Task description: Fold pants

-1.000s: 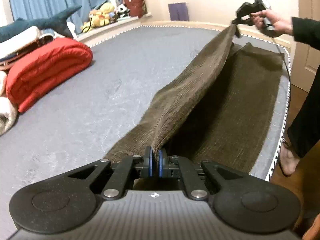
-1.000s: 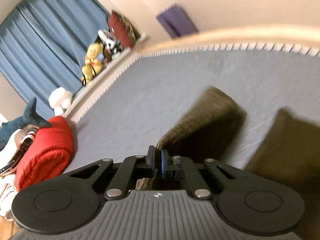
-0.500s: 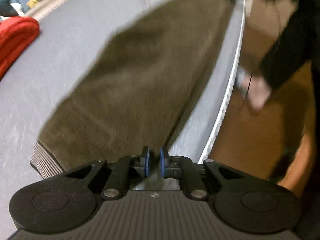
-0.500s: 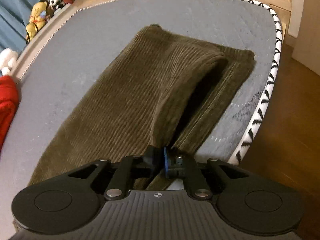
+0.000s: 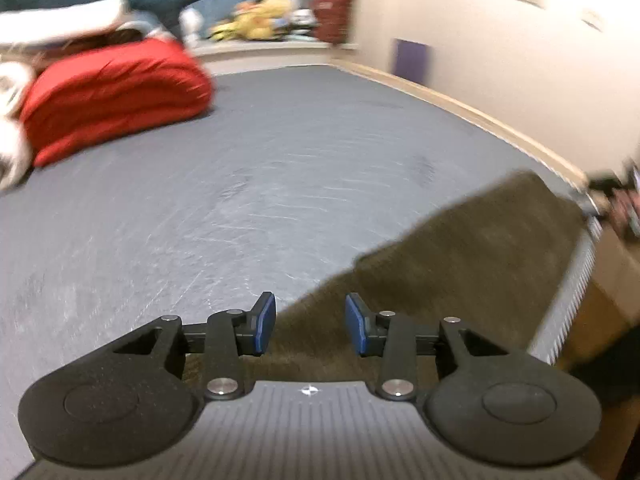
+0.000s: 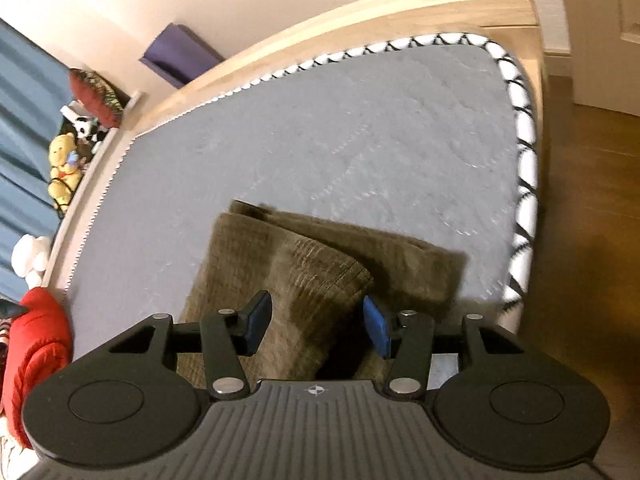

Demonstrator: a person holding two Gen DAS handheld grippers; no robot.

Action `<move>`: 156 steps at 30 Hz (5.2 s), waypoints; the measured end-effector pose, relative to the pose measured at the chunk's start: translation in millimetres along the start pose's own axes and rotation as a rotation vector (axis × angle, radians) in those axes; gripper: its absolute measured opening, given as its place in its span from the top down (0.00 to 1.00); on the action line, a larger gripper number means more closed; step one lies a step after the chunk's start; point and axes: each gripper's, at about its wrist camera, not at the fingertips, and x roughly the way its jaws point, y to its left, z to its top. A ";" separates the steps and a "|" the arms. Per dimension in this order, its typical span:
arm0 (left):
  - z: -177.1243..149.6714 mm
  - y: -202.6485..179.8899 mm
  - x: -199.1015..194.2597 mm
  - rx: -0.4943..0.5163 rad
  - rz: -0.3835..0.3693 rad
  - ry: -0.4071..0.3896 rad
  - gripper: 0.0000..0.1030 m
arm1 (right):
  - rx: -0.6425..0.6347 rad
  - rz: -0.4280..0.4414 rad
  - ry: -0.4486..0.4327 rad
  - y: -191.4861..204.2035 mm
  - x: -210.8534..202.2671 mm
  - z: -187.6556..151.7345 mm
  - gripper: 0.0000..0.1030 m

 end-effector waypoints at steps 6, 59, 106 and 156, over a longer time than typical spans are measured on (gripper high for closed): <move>0.3 2.6 23.8 -0.069 0.128 0.003 0.58 | -0.010 -0.027 0.011 3.5 7.3 -3.4 0.81; -48.6 161.1 -22.4 -0.724 0.210 0.064 0.51 | -0.463 -0.108 -0.019 112.3 12.8 -72.6 0.43; -44.9 33.7 81.1 -0.058 0.172 0.304 0.43 | -0.603 -0.174 -0.256 114.0 100.0 20.9 0.63; -56.6 -51.1 62.4 0.193 -0.084 0.373 0.51 | -0.019 -0.133 0.049 -21.2 -0.6 -9.1 0.76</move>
